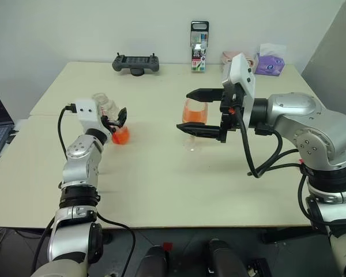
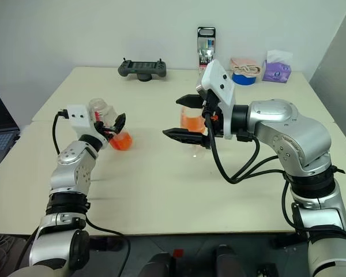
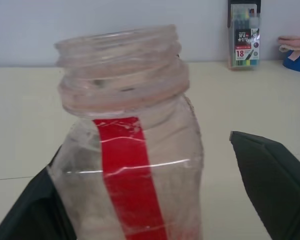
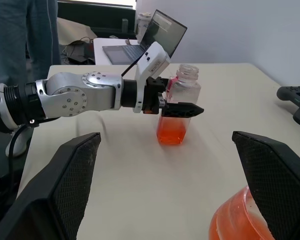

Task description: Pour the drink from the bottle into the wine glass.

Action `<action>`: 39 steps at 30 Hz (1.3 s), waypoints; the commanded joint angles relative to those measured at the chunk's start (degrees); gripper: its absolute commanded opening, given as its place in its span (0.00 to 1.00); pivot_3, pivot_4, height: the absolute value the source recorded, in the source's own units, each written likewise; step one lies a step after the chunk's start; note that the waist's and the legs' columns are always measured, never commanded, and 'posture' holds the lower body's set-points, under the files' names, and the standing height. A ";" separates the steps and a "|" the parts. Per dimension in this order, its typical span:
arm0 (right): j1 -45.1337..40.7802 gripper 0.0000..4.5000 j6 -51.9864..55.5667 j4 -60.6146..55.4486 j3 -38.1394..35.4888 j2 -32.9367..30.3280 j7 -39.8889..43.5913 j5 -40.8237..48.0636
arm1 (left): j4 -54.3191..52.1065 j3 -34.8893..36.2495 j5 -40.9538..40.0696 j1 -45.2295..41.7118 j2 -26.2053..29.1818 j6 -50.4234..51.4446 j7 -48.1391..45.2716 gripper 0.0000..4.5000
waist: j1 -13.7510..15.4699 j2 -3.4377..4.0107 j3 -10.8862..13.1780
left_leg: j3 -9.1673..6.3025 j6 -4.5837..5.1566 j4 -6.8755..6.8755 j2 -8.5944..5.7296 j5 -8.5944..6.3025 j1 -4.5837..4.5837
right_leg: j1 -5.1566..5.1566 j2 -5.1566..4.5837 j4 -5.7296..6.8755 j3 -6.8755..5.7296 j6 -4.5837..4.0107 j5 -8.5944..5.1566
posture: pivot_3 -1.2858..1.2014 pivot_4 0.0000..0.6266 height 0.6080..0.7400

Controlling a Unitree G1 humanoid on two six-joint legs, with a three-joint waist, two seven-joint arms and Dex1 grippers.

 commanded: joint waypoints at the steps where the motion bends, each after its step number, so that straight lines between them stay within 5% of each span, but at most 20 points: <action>1: -1.00 1.00 -1.23 -0.23 -0.76 0.23 0.45 -0.62 | -3.12 -0.11 0.90 0.37 0.90 -0.17 0.00 0.99 | 0.00 0.00 0.00 | 0.00 0.00 0.00 0.00 0.00 0.00 | 0.00 0.00 0.00 0.01 0.00 0.00 | 0.52 0.24 1.00; 22: -0.35 1.00 -2.74 0.75 -1.46 -0.73 1.93 -2.07 | -9.34 -0.21 1.25 4.40 2.27 1.61 -2.30 0.99 | 0.00 0.00 0.00 | 0.02 0.00 -0.03 0.01 0.00 -0.01 | 0.00 0.00 -0.06 0.01 0.00 0.00 | 0.52 0.24 1.00; 33: 0.03 1.00 -5.47 3.48 -3.14 -6.48 8.06 -2.84 | -33.57 5.29 -6.64 14.65 8.65 17.45 -4.87 0.99 | -0.06 0.00 0.00 | 0.04 0.00 -0.07 0.03 -0.01 -0.01 | 0.01 0.00 -0.15 0.03 0.01 -0.02 | 0.52 0.24 1.00; 39: 2.66 1.00 -3.18 5.75 -11.41 -10.10 5.52 -1.33 | -43.08 9.96 -20.53 16.22 17.47 28.50 -16.17 0.99 | 0.09 0.00 0.01 | 0.04 0.00 -0.10 0.05 -0.01 -0.02 | 0.01 0.03 -0.21 0.01 0.00 -0.04 | 0.52 0.24 1.00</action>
